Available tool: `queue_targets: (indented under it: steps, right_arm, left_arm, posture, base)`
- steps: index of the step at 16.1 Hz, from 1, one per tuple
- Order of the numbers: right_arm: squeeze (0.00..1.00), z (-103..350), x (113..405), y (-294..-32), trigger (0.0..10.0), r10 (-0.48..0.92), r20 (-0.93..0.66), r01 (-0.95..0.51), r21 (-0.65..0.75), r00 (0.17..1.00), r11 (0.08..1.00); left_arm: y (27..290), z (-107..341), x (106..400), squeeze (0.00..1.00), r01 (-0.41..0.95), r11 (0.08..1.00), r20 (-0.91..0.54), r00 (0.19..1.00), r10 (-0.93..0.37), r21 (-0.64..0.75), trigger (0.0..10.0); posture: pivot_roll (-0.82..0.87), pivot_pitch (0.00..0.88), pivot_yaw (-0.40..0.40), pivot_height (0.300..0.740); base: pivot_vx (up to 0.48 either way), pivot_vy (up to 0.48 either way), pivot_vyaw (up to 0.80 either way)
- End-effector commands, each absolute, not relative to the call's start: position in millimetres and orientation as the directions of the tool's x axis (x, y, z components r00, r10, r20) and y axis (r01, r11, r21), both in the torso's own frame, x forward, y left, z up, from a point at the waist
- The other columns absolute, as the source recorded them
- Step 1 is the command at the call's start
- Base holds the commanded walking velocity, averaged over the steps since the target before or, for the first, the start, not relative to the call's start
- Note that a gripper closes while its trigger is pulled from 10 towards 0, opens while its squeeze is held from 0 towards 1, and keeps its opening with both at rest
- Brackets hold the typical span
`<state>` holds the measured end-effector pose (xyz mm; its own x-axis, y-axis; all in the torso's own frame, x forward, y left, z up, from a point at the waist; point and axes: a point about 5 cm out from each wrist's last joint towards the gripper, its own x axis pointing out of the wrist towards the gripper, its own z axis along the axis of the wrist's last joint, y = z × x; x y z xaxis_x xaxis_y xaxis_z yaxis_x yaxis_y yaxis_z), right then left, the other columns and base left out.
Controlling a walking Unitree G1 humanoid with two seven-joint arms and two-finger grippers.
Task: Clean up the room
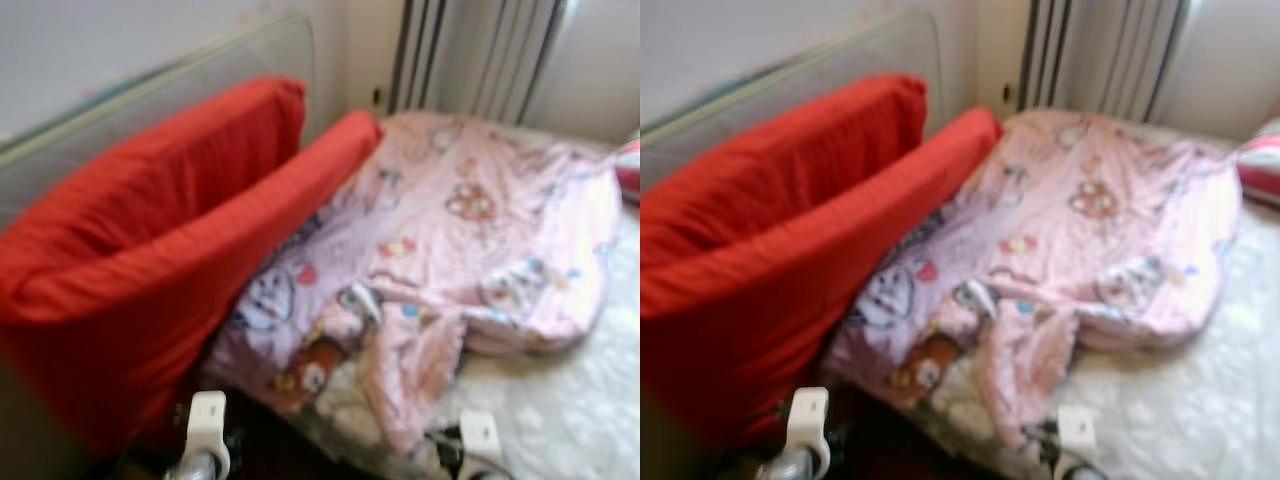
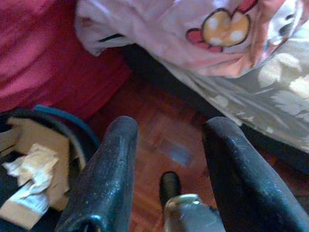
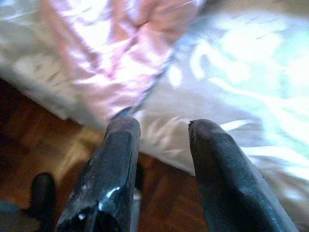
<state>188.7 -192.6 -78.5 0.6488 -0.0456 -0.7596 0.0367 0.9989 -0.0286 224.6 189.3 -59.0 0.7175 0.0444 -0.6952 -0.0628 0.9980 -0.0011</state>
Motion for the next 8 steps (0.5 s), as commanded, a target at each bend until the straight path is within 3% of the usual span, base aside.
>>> queue_targets:
  steps: [1, 3, 8]
  right_arm:
    - [0.00, -81.4, 185.6, -182.0, 10.0, -0.021, -0.768, 0.030, -0.002, 0.640, 1.000]
    - [0.00, -82.0, 184.7, -180.4, 10.0, -0.015, -0.768, 0.024, 0.000, 0.640, 1.000]
    - [0.00, -82.0, 184.6, -179.0, 10.0, -0.012, -0.764, 0.027, 0.007, 0.645, 1.000]
  left_arm:
    - [201.0, -62.0, 217.0, 0.00, -0.078, 0.996, -0.710, 0.700, 0.078, 0.032, 10.0]
    - [201.7, -62.0, 216.9, 0.00, -0.077, 0.997, -0.710, 0.700, 0.077, 0.033, 10.0]
    - [202.6, -61.5, 217.4, 0.00, -0.077, 0.997, -0.709, 0.701, 0.077, 0.033, 10.0]
  posture:
    - [0.04, 0.047, 0.027, 0.740]
    - [0.04, 0.049, 0.030, 0.740]
    - [0.05, 0.050, 0.034, 0.740]
  base:
    - [0.000, 0.000, 0.00]
    - [0.000, 0.000, 0.00]
    - [0.000, 0.000, 0.80]
